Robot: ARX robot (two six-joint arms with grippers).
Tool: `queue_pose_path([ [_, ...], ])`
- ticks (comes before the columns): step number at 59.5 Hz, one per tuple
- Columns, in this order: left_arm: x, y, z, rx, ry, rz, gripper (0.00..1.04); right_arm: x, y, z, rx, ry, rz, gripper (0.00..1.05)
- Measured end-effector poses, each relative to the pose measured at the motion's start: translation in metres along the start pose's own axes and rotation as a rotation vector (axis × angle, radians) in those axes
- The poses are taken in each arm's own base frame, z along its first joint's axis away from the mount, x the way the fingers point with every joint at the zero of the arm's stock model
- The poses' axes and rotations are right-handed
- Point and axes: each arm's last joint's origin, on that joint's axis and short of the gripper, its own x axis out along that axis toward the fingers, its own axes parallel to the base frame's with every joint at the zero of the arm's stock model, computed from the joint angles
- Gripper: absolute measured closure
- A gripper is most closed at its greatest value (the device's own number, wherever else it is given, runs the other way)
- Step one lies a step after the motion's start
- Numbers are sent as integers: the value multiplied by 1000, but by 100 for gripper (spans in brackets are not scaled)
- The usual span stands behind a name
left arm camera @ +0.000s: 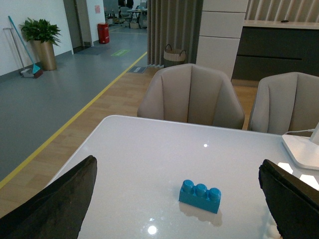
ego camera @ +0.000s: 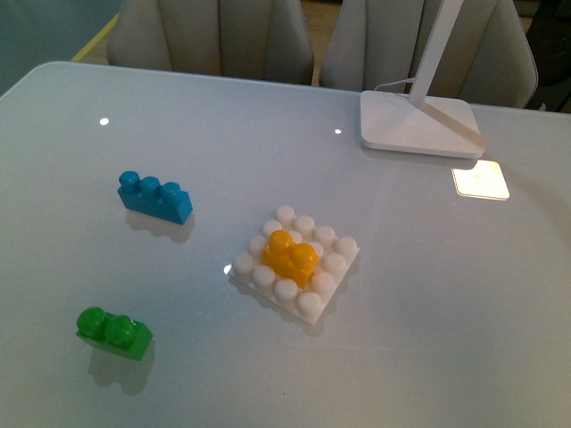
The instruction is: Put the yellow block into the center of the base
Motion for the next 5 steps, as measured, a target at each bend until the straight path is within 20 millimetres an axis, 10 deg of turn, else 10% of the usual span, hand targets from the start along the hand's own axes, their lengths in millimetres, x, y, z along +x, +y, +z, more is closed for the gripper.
queue_pose_path([
  [5,0,0,0,0,0,0,7,0,0,0,0,0,0,9],
])
